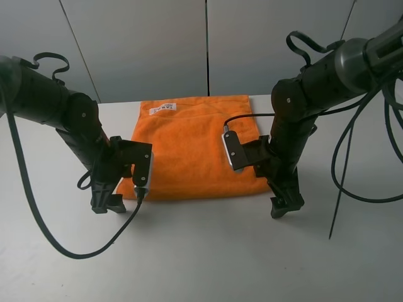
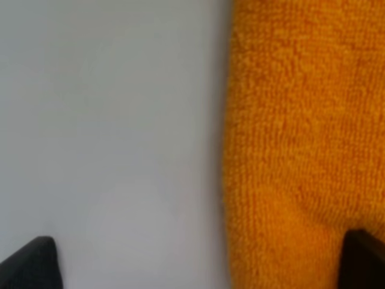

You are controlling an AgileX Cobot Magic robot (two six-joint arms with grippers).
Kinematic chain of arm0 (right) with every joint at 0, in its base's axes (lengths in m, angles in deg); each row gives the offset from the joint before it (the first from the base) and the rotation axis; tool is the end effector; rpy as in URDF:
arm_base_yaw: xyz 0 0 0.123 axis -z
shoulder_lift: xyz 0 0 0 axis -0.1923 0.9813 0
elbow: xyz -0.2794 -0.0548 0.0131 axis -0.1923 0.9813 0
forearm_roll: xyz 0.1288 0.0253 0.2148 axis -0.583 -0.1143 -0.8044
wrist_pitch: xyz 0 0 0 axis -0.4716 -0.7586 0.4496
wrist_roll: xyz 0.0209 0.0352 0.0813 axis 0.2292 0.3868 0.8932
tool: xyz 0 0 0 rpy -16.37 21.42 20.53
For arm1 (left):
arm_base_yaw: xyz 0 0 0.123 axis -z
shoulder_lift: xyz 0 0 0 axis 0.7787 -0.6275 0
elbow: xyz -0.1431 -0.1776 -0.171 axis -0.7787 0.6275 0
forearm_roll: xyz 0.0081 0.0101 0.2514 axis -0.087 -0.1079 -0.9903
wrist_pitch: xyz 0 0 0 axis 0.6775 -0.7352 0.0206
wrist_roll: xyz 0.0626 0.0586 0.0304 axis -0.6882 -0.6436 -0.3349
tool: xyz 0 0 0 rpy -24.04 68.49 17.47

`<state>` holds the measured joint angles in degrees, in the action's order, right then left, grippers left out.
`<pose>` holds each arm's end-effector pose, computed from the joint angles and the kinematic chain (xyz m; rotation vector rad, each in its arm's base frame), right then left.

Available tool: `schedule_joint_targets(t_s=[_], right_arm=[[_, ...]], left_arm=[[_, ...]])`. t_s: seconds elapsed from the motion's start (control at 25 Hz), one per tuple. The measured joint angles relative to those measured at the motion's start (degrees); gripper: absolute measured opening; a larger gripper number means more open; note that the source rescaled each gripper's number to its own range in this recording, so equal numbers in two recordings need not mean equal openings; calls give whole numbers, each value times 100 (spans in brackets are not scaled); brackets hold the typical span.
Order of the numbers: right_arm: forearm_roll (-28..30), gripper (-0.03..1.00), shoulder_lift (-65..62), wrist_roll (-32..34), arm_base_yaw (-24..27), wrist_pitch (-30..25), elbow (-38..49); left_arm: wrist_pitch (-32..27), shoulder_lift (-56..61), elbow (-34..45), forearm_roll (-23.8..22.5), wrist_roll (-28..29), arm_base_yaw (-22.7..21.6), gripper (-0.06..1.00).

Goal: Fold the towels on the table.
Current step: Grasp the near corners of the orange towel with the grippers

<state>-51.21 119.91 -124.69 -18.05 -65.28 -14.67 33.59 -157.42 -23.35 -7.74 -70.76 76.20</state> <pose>0.2829 0.1601 0.0892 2.3478 -2.0825 -0.0386 0.2993 -0.1406 0.0944 2.0631 2.1637 0.0653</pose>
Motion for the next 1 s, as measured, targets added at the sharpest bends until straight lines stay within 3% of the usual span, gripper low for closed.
schedule_joint_targets(t_s=[0.64, 0.72, 0.76, 0.84, 0.88, 0.96, 1.0], right_arm=[[-10, 100, 0, 0, 0, 67, 0], [-10, 100, 0, 0, 0, 67, 0], [-10, 98, 4, 0, 0, 80, 0], [2, 84, 4, 0, 0, 160, 0], [2, 71, 4, 0, 0, 172, -9], [2, 39, 13, 0, 0, 227, -9], [2, 24, 13, 11, 0, 250, -9]], left_arm=[[31, -45, -36, -14, 151, 0, 100], [31, -50, -36, -25, 247, 0, 96], [44, -59, -36, -25, 289, 0, 90], [79, -63, -36, -38, 324, 0, 66], [126, -84, -36, -82, 358, 0, 51], [232, -109, -45, -82, 392, 0, 12], [256, -122, -59, -82, 403, 0, 4]])
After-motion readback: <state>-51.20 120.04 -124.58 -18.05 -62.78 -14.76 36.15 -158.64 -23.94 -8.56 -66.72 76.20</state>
